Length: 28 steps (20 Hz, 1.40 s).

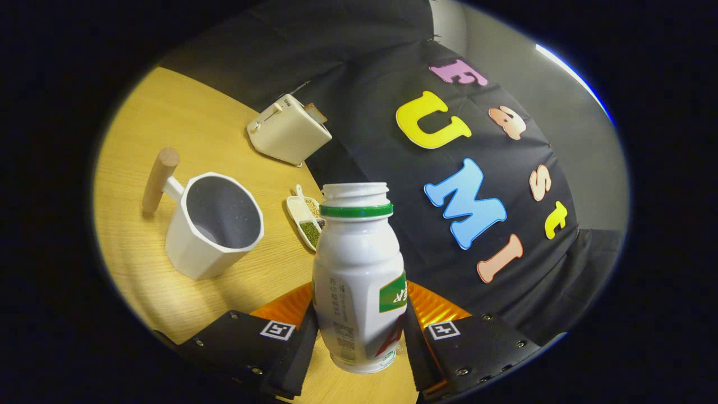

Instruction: Take the bottle from table, then pour the juice into the cup, finally place the bottle on the coaster

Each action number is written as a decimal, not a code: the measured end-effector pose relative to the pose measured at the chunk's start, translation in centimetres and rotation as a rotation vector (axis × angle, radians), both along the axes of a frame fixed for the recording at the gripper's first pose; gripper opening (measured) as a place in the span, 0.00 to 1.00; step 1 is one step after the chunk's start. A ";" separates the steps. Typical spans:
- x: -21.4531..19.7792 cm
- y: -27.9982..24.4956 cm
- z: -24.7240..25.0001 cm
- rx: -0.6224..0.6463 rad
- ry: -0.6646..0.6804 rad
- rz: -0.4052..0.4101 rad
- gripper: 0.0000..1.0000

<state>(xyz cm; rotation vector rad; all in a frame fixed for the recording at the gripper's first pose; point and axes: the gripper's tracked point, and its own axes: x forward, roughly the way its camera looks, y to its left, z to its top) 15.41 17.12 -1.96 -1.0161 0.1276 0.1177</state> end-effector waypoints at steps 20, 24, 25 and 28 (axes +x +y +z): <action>1.2 -1.7 -0.3 0.693 0.086 0.010 0.71; 1.8 -2.0 0.0 0.822 0.089 0.013 0.71; 2.1 -2.1 0.0 0.855 0.088 0.016 0.71; 2.9 -2.5 -0.1 0.932 0.094 0.012 0.71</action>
